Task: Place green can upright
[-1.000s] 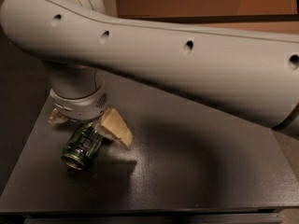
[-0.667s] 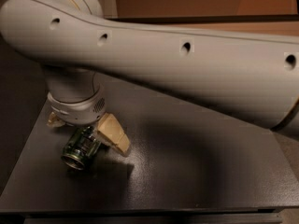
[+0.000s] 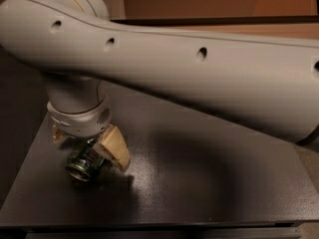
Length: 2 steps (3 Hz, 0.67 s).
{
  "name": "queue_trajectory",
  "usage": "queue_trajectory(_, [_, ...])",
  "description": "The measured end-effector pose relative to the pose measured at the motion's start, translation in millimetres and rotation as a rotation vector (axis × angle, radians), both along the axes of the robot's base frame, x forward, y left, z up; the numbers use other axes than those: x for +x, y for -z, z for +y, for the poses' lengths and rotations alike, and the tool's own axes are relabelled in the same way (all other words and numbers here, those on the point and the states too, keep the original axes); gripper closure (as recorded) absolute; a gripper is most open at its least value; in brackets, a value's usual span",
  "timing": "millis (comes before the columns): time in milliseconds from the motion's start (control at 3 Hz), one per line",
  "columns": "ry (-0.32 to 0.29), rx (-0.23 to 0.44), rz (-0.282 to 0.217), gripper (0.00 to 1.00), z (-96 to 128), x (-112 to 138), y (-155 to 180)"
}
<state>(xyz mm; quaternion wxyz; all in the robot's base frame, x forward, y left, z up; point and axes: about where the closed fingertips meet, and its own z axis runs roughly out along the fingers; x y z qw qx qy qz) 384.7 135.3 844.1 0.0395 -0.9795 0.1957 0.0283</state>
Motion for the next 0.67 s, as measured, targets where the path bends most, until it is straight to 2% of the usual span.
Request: queue_trajectory(667, [-0.014, 0.004, 0.001, 0.64, 1.2, -4.4, 0.6])
